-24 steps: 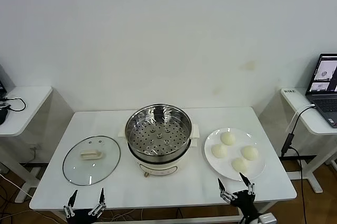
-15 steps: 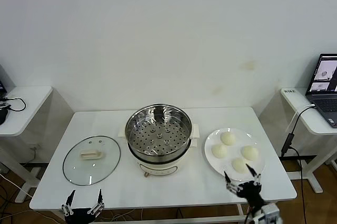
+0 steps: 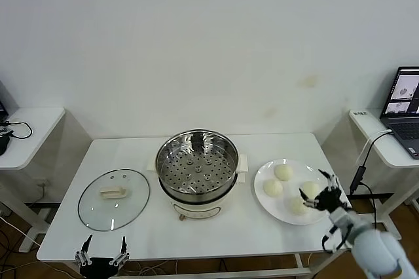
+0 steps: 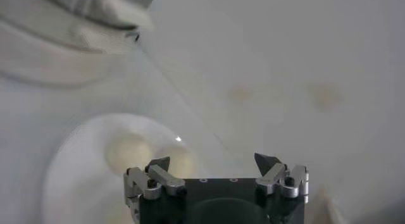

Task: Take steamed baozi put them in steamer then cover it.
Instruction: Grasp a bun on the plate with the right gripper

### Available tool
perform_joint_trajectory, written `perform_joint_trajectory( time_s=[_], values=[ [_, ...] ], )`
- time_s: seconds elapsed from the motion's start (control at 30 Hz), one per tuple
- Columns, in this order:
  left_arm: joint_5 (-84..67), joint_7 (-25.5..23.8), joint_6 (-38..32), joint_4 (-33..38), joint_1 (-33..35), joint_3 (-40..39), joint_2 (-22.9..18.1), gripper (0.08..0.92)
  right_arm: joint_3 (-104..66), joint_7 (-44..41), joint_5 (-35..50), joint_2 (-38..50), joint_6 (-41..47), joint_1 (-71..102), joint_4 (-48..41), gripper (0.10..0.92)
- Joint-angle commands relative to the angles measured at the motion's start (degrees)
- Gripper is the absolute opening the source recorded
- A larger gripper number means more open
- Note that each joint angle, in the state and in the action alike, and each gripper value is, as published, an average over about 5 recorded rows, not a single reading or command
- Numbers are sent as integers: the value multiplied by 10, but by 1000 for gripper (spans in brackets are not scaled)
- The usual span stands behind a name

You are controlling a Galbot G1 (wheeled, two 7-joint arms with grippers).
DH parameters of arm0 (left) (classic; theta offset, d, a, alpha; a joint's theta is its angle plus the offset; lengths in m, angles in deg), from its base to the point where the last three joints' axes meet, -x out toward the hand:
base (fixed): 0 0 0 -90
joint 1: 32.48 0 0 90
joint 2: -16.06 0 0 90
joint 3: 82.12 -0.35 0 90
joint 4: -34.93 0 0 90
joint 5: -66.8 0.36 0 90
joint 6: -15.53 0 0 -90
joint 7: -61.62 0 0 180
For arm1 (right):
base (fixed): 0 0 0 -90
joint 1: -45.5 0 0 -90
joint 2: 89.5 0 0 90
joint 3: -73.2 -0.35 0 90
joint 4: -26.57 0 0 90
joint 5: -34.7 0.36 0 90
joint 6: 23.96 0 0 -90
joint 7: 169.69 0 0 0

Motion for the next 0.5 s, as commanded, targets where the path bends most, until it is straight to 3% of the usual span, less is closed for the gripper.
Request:
perform_joint_trajectory(
  time_s=[0.03, 0.23, 0.5],
  values=[
    [26, 2, 23, 8, -1, 4, 1, 823, 150, -149, -35, 156, 11, -244, -112, 823],
    [25, 2, 25, 9, -3, 13, 5, 823, 381, -248, 8, 173, 4, -470, -199, 823],
    [23, 3, 29, 4, -9, 25, 9, 823, 633, -338, 29, 116, -26, -678, -305, 823]
  ],
)
